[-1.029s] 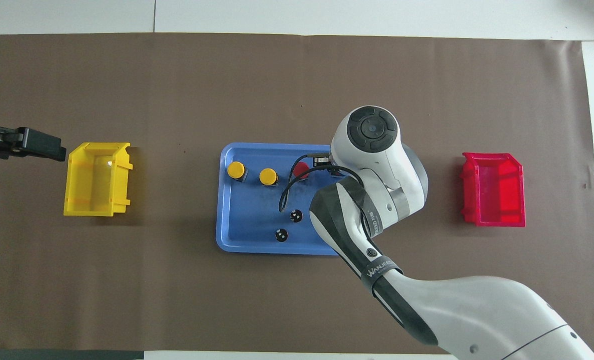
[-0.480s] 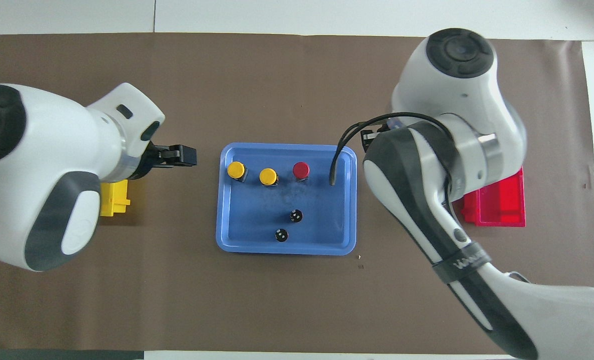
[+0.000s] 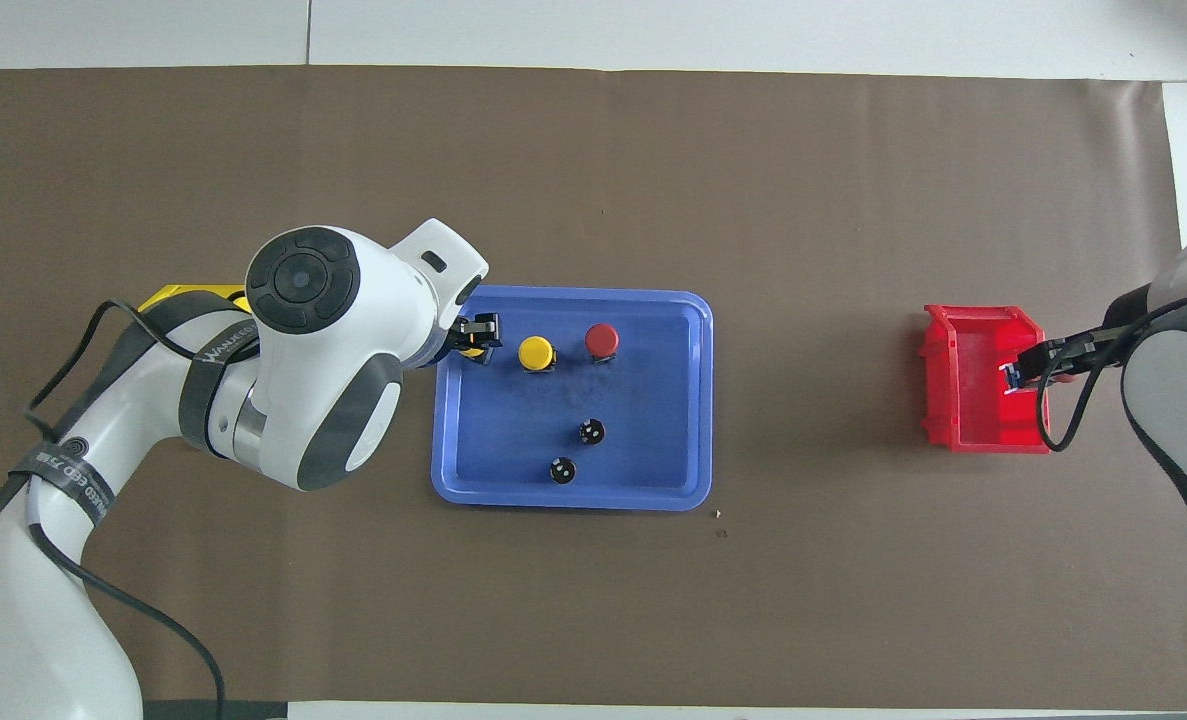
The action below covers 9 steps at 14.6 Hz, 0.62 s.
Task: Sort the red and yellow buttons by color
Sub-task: 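Grasp a yellow button with the left gripper while the right gripper releases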
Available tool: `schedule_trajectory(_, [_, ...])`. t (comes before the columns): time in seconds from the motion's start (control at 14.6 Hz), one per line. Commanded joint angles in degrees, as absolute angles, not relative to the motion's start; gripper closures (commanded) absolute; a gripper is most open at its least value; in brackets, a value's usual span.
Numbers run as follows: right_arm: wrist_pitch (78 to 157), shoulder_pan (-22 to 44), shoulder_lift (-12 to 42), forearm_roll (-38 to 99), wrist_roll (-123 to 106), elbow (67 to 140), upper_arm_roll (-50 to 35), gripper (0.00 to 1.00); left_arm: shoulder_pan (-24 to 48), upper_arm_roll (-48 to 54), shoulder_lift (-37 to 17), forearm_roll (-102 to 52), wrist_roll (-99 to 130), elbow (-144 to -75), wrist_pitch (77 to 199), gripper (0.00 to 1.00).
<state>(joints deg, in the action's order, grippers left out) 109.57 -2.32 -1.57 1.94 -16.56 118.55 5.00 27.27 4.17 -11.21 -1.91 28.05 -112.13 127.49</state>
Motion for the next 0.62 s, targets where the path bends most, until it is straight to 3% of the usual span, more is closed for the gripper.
schedule_trajectory(0.0, [115.0,-2.6,-5.4,2.5,-19.2,125.2,4.2,0.98,28.5,3.2,-11.8,-0.4,29.8,-112.9,129.5,0.28])
schedule_trajectory(0.27, [122.1,-3.0,-5.7,2.1,-20.8,130.7,4.2,0.98,29.2,3.3,-13.5,1.4,31.5,-112.9,131.2,0.28])
schedule_trajectory(0.41, [124.2,-3.2,-5.0,1.9,-21.0,131.4,4.2,0.98,29.3,3.2,-14.3,1.5,32.3,-112.9,132.1,0.35])
schedule_trajectory(0.48, [125.7,-3.4,-4.8,1.9,-21.5,132.2,4.2,0.98,29.7,3.3,-14.8,1.8,33.4,-112.7,132.1,0.54])
schedule_trajectory(0.55, [127.2,-3.3,-5.0,1.9,-21.8,133.8,4.2,0.98,29.7,3.3,-15.0,2.5,34.0,-112.5,132.1,0.95])
